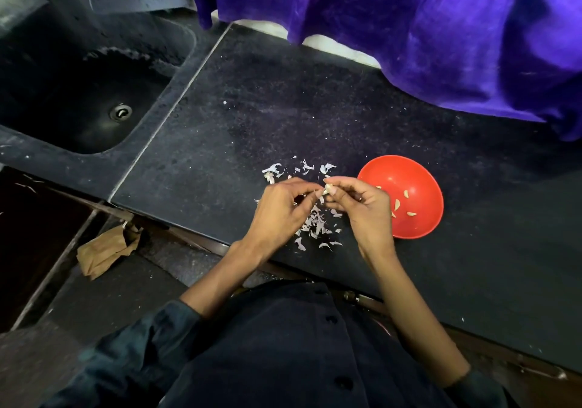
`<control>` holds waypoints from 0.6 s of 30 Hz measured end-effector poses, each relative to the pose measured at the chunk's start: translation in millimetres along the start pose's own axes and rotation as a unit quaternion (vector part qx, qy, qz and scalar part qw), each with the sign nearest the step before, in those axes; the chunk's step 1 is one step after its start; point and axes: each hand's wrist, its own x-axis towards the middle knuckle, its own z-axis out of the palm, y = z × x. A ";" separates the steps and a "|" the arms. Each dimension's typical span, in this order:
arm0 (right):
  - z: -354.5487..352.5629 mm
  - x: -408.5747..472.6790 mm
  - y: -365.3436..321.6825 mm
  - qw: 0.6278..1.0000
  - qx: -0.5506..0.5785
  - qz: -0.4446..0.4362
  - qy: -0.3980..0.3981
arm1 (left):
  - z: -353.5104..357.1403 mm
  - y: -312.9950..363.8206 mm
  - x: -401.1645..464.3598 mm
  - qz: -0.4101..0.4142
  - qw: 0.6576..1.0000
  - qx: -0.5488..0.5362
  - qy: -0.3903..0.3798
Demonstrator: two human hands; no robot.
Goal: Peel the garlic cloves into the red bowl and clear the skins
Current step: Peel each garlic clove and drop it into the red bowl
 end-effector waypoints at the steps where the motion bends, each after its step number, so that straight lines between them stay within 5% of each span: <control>1: -0.1 0.8 0.6 1.000 -0.013 -0.008 0.001 | 0.1 -0.6 0.5 0.000 1.000 0.004 -0.002; 14: 1.5 4.4 2.9 0.998 -0.045 -0.036 0.009 | 3.4 2.1 -1.9 0.039 0.998 0.039 0.021; 18: -0.1 4.1 2.5 0.998 -0.043 -0.040 -0.007 | 0.6 5.8 -1.5 -0.050 0.996 -0.069 0.004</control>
